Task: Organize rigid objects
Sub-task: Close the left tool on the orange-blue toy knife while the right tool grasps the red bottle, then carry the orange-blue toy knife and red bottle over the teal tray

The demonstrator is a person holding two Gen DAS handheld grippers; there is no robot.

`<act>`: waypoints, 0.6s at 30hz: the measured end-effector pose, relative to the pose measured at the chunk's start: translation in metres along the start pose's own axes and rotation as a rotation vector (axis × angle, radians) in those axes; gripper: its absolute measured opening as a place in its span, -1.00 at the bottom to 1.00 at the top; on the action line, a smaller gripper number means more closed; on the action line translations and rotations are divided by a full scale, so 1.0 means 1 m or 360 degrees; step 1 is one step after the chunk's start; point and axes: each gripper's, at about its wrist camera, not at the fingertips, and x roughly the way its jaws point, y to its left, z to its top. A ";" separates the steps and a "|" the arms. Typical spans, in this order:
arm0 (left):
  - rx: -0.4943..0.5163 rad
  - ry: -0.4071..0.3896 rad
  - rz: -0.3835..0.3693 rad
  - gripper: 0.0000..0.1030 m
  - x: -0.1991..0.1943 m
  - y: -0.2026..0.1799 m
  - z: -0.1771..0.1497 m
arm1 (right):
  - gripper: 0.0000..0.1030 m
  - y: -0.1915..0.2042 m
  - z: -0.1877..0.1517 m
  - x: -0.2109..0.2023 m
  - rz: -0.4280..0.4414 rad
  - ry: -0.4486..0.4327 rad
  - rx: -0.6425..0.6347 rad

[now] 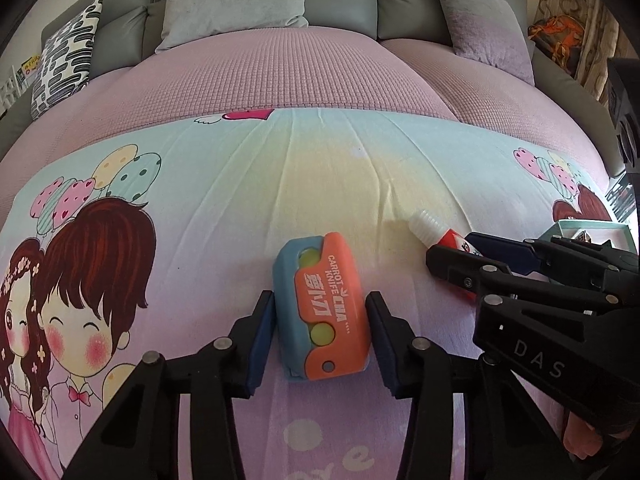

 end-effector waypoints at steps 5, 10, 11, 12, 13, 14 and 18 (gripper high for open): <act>-0.0068 0.0010 -0.0033 -0.09 -0.013 0.000 -0.013 | -0.33 -0.002 -0.016 -0.014 0.0014 0.0009 0.0050; -0.0111 -0.0013 -0.0048 -0.14 -0.037 -0.003 -0.026 | -0.34 -0.009 -0.035 -0.047 0.0051 -0.0069 0.0169; -0.0117 -0.0027 -0.0052 -0.15 -0.044 -0.004 -0.028 | -0.34 -0.011 -0.040 -0.056 0.0057 -0.0095 0.0197; -0.0122 -0.0041 -0.0058 -0.16 -0.050 -0.006 -0.030 | -0.34 -0.012 -0.045 -0.065 0.0066 -0.0123 0.0222; -0.0127 -0.0051 -0.0067 -0.18 -0.056 -0.007 -0.033 | -0.34 -0.013 -0.050 -0.073 0.0073 -0.0148 0.0246; -0.0132 -0.0057 -0.0077 -0.24 -0.060 -0.009 -0.035 | -0.34 -0.014 -0.055 -0.081 0.0071 -0.0168 0.0266; -0.0133 -0.0073 -0.0089 -0.55 -0.077 -0.017 -0.045 | -0.34 -0.020 -0.076 -0.113 0.0042 -0.0245 0.0330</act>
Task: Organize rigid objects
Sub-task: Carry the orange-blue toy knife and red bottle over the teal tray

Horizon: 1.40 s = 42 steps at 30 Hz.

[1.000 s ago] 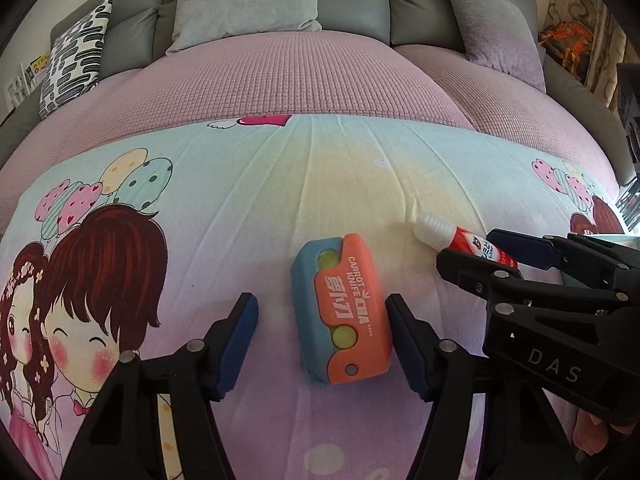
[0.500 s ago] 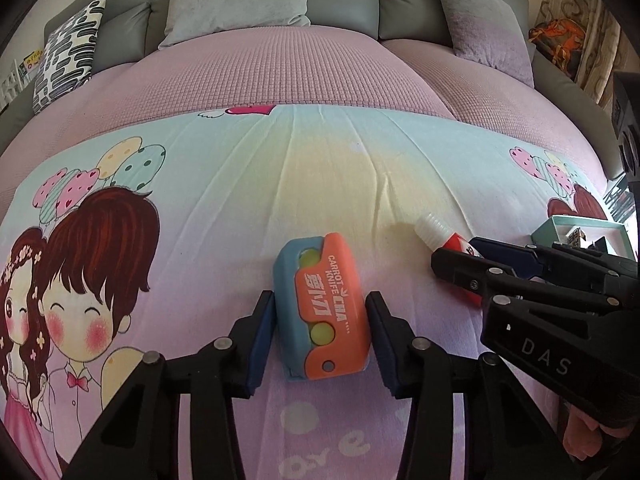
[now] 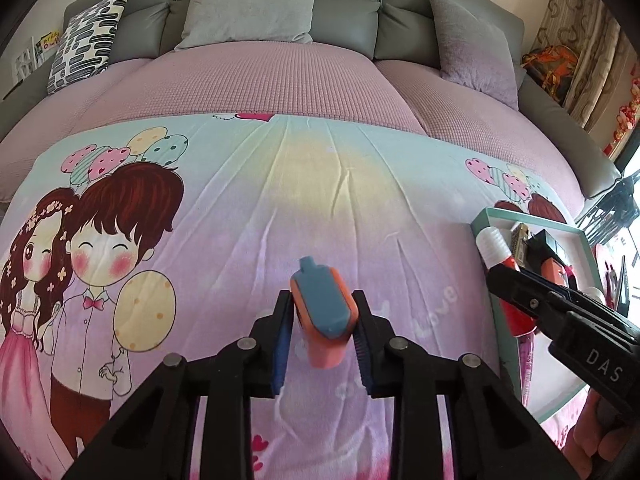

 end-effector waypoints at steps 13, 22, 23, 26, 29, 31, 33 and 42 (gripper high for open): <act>0.0004 -0.0048 0.0009 -0.57 -0.038 -0.018 -0.032 | -0.34 -0.023 -0.035 -0.068 -0.0067 -0.0141 0.0094; 0.0085 -0.0232 -0.0041 -0.56 -0.085 -0.048 -0.031 | -0.34 -0.052 -0.048 -0.108 -0.0184 -0.0273 0.0187; 0.0102 -0.0252 -0.0052 -0.56 -0.090 -0.053 -0.031 | -0.34 -0.056 -0.049 -0.112 -0.0201 -0.0283 0.0198; 0.0158 -0.0310 -0.0091 -0.56 -0.104 -0.070 -0.030 | -0.35 -0.069 -0.053 -0.122 -0.0258 -0.0310 0.0237; 0.0218 -0.0353 -0.0136 -0.56 -0.113 -0.089 -0.028 | -0.45 -0.083 -0.056 -0.129 -0.0298 -0.0319 0.0291; 0.0257 -0.0368 -0.0171 -0.56 -0.116 -0.102 -0.028 | -0.48 -0.092 -0.058 -0.133 -0.0332 -0.0326 0.0310; 0.0287 -0.0369 -0.0205 -0.56 -0.115 -0.114 -0.028 | -0.48 -0.098 -0.060 -0.134 -0.0372 -0.0323 0.0309; 0.0391 -0.0261 -0.0317 -0.56 -0.082 -0.166 -0.037 | -0.54 -0.127 -0.069 -0.128 -0.0421 -0.0272 0.0388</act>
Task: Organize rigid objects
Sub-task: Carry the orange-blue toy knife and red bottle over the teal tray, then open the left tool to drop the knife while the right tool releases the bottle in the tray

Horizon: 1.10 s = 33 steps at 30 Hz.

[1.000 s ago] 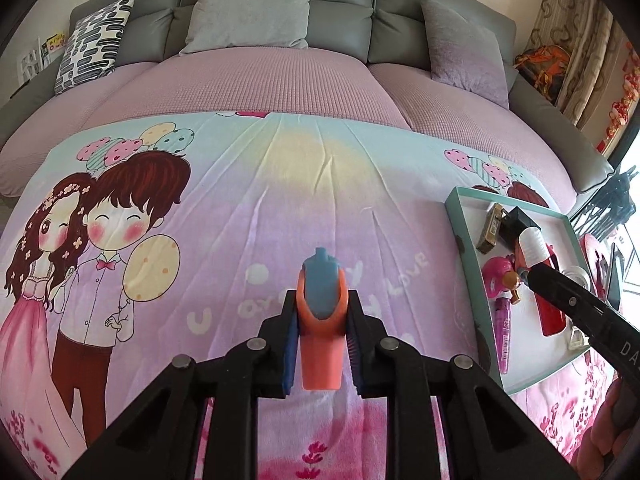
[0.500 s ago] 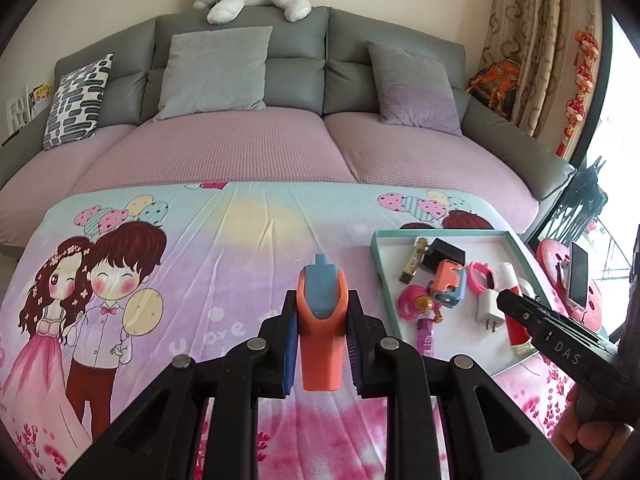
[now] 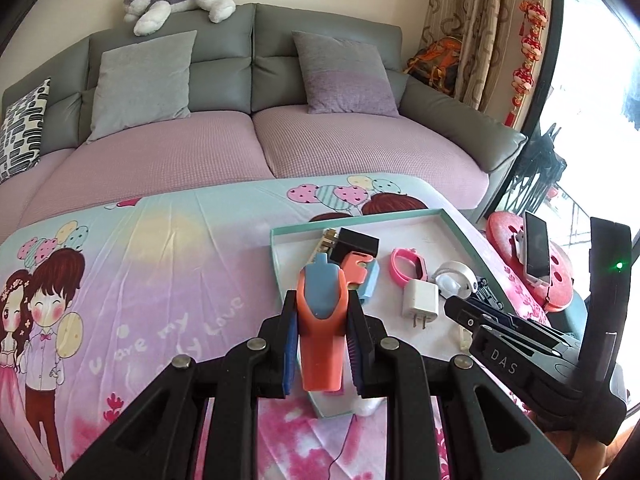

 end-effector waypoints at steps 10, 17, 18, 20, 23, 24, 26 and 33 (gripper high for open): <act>0.0050 0.0144 -0.0071 -0.56 0.051 -0.032 -0.014 | -0.53 -0.022 -0.004 0.016 -0.0058 0.0078 0.0083; 0.0062 0.0170 -0.0053 -0.56 0.072 -0.038 -0.020 | -0.53 -0.027 -0.005 0.023 -0.0063 0.0112 0.0089; 0.0058 0.0169 -0.0055 -0.56 0.074 -0.038 -0.020 | -0.53 -0.028 -0.005 0.024 -0.0065 0.0118 0.0088; 0.0059 0.0169 -0.0048 -0.56 0.079 -0.038 -0.021 | -0.53 -0.029 -0.006 0.027 -0.0076 0.0131 0.0087; 0.0063 0.0156 -0.0041 -0.56 0.083 -0.038 -0.021 | -0.53 -0.031 -0.006 0.030 -0.0091 0.0143 0.0088; 0.0062 0.0153 -0.0039 -0.56 0.084 -0.038 -0.021 | -0.53 -0.031 -0.007 0.031 -0.0094 0.0146 0.0087; 0.0056 0.0151 -0.0041 -0.55 0.086 -0.038 -0.021 | -0.53 -0.031 -0.007 0.033 -0.0100 0.0155 0.0084; 0.0048 0.0174 -0.0020 -0.50 0.090 -0.036 -0.024 | -0.53 -0.030 -0.008 0.035 -0.0118 0.0167 0.0070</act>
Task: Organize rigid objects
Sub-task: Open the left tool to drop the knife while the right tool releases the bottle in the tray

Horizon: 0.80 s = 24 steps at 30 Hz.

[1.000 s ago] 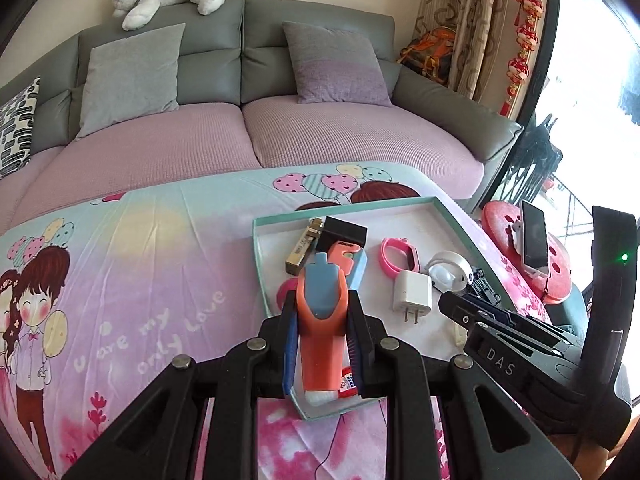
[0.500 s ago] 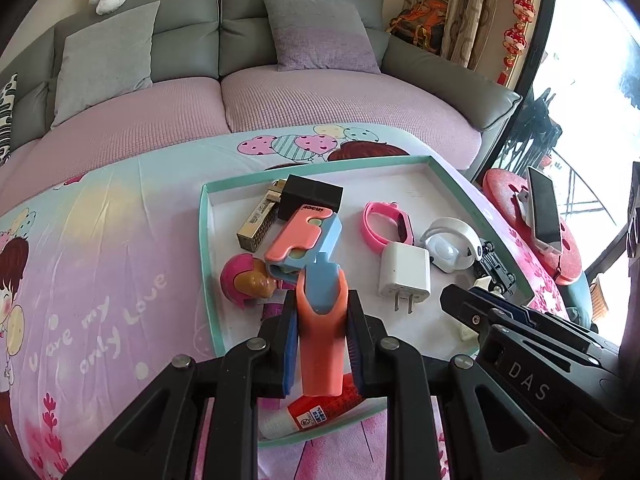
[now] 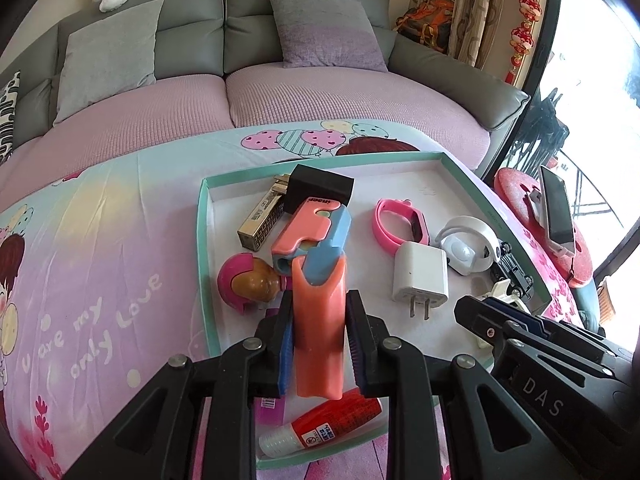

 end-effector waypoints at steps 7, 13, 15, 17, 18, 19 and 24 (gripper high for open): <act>-0.0055 0.0010 0.0004 -0.08 -0.008 0.009 -0.002 | -0.53 0.003 0.000 0.002 -0.0008 0.0009 -0.0017; -0.0089 0.0028 0.0008 -0.05 -0.014 0.019 -0.004 | -0.53 0.007 -0.001 0.002 -0.0023 0.0014 -0.0041; -0.0105 0.0028 0.0026 0.04 -0.017 0.024 -0.005 | -0.53 0.010 -0.002 0.002 -0.0029 0.0017 -0.0053; -0.0132 0.0026 0.0057 0.10 -0.021 0.031 -0.007 | -0.53 0.013 -0.002 0.004 -0.0033 0.0025 -0.0071; -0.0149 0.0028 0.0075 0.10 -0.023 0.035 -0.008 | -0.53 0.015 -0.003 0.004 -0.0035 0.0029 -0.0083; -0.0170 0.0033 0.0095 0.11 -0.024 0.040 -0.008 | -0.53 0.017 -0.003 0.005 -0.0037 0.0032 -0.0095; -0.0282 0.0056 0.0235 0.46 -0.025 0.067 -0.015 | -0.51 0.030 -0.007 0.007 -0.0050 0.0036 -0.0168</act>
